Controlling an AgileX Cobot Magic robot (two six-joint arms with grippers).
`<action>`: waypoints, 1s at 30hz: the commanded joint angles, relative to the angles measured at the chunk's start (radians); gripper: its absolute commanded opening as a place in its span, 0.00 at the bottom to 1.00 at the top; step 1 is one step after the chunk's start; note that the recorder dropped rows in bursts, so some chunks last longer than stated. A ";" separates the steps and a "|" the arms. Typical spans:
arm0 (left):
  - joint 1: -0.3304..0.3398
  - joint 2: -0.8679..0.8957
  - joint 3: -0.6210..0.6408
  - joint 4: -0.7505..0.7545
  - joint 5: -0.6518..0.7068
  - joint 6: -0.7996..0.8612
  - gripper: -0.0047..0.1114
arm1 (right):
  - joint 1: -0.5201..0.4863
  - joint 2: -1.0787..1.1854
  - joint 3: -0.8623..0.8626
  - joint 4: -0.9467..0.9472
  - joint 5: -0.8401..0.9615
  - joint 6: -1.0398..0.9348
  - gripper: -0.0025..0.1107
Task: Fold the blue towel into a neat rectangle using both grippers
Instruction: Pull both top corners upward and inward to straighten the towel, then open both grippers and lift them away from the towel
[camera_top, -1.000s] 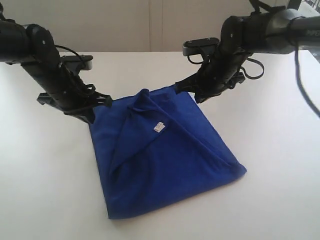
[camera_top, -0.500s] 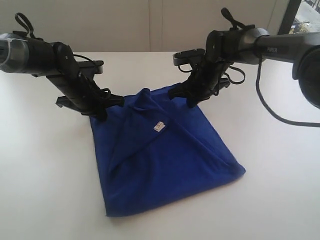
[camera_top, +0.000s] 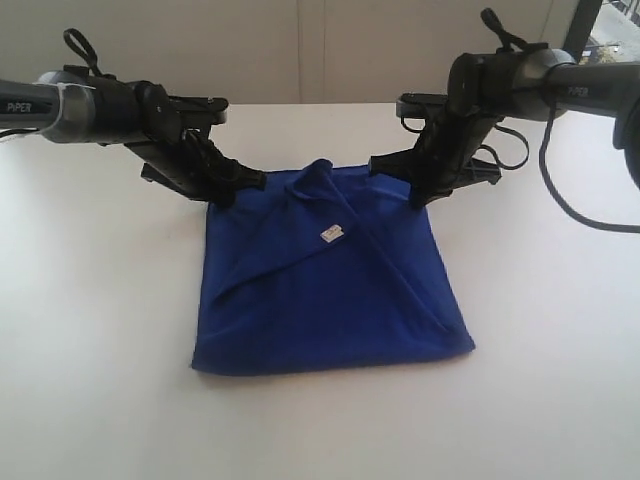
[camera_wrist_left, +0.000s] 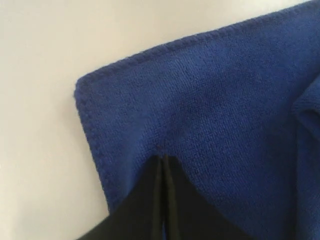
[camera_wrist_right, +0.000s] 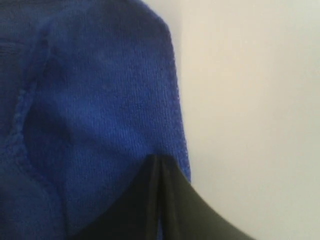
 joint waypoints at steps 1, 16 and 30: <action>0.000 0.048 -0.033 0.006 -0.005 0.012 0.04 | -0.011 0.019 0.008 -0.044 0.049 0.044 0.02; 0.000 -0.038 -0.143 -0.010 0.185 0.012 0.04 | -0.011 -0.118 0.008 -0.037 0.015 0.062 0.02; 0.017 -0.376 -0.029 0.118 0.681 0.005 0.04 | -0.001 -0.497 0.287 0.033 0.178 -0.139 0.02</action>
